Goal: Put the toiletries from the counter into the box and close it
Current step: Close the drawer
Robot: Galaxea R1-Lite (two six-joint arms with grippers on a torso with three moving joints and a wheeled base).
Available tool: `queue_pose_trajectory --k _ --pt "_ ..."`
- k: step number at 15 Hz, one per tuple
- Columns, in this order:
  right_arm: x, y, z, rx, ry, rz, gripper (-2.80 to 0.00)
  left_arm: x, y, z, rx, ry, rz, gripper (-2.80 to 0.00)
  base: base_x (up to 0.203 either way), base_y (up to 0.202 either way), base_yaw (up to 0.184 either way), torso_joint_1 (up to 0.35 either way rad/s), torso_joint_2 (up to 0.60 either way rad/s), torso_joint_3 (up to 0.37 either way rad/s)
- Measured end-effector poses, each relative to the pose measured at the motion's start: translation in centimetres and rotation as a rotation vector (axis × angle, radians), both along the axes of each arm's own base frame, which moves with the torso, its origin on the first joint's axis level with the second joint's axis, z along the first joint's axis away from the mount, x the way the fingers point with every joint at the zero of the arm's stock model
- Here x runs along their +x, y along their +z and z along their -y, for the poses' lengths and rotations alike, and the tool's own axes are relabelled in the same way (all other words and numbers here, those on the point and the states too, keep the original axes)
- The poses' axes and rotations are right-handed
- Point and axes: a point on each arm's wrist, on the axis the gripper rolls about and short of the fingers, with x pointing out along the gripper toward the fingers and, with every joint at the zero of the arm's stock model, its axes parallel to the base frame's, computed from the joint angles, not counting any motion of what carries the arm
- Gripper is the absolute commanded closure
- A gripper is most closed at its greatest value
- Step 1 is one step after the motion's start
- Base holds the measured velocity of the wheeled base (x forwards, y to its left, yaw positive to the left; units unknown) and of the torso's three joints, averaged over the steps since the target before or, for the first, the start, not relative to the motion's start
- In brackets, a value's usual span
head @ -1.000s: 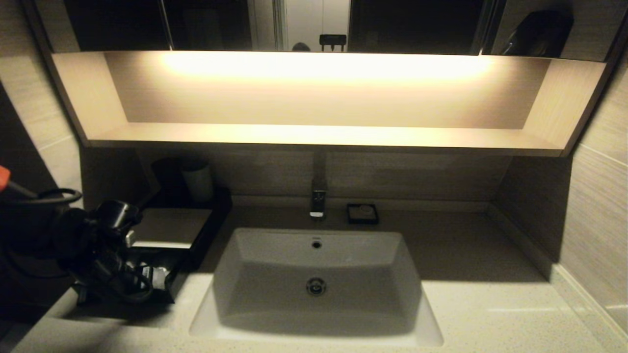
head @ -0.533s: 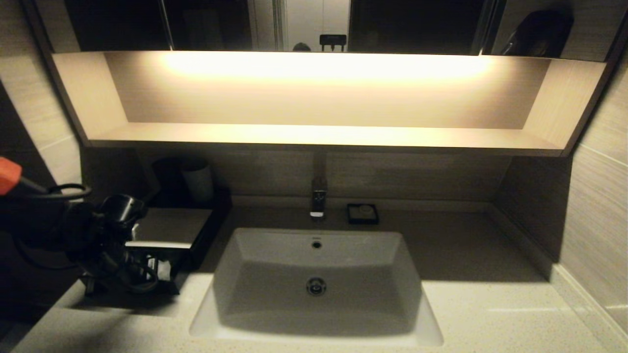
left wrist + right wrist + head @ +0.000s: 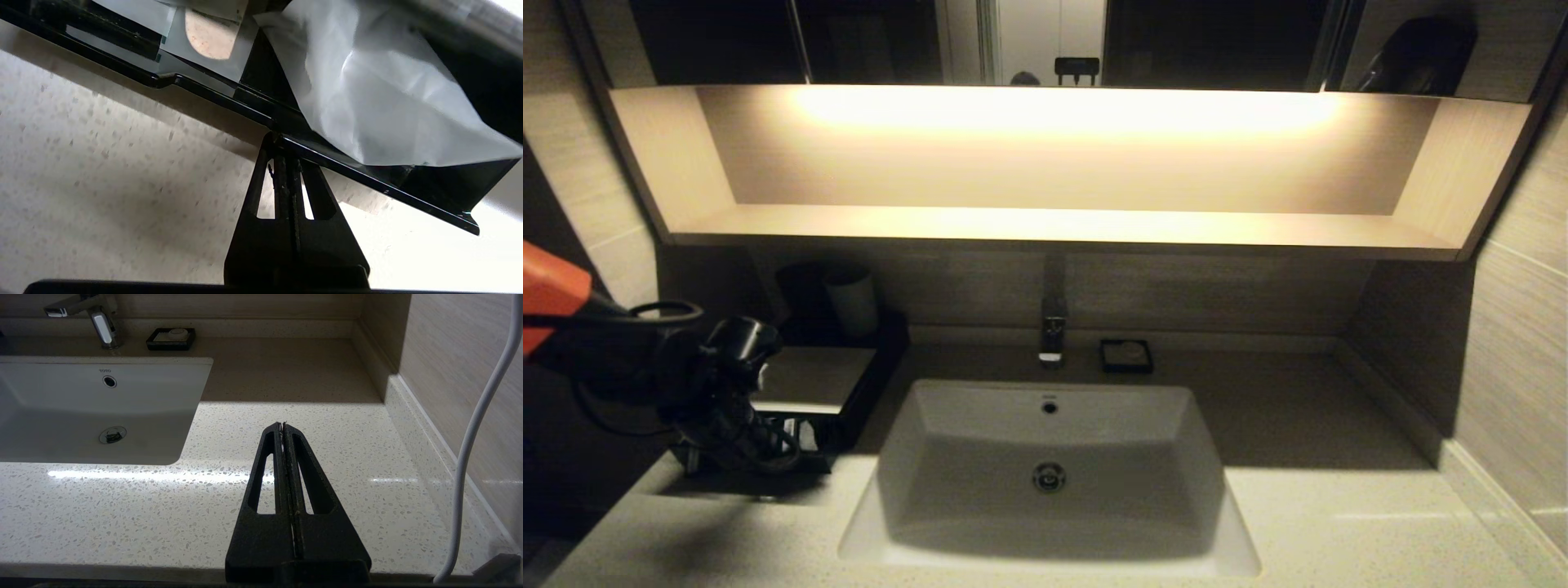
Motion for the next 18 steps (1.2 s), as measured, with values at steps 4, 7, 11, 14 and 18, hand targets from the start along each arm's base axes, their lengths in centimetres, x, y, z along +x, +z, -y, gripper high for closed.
queue_pose_trajectory --k 4,7,11,14,18 --pt "0.0 0.0 0.0 0.000 0.000 0.000 0.00 0.6 -0.1 0.1 0.000 -0.003 0.009 0.00 0.000 0.000 0.000 0.000 0.00 0.000" --pt "0.0 0.0 0.0 0.000 0.000 0.000 0.00 1.2 -0.1 0.1 0.000 -0.003 0.020 0.00 0.000 0.000 0.000 0.000 0.00 0.000" --pt "0.0 0.0 0.0 0.000 0.000 0.000 0.00 1.8 -0.3 0.0 -0.001 0.002 0.023 0.00 0.000 0.000 0.000 0.000 0.00 0.000" --pt "0.0 0.0 0.0 0.000 0.000 0.000 0.00 1.9 -0.4 0.0 -0.001 0.004 0.023 0.00 0.000 0.000 0.000 0.000 0.00 0.000" --pt "0.0 0.0 0.0 0.000 0.000 0.000 0.00 1.1 1.0 0.0 -0.004 0.016 0.049 0.00 0.000 0.000 0.000 0.000 0.00 0.000"
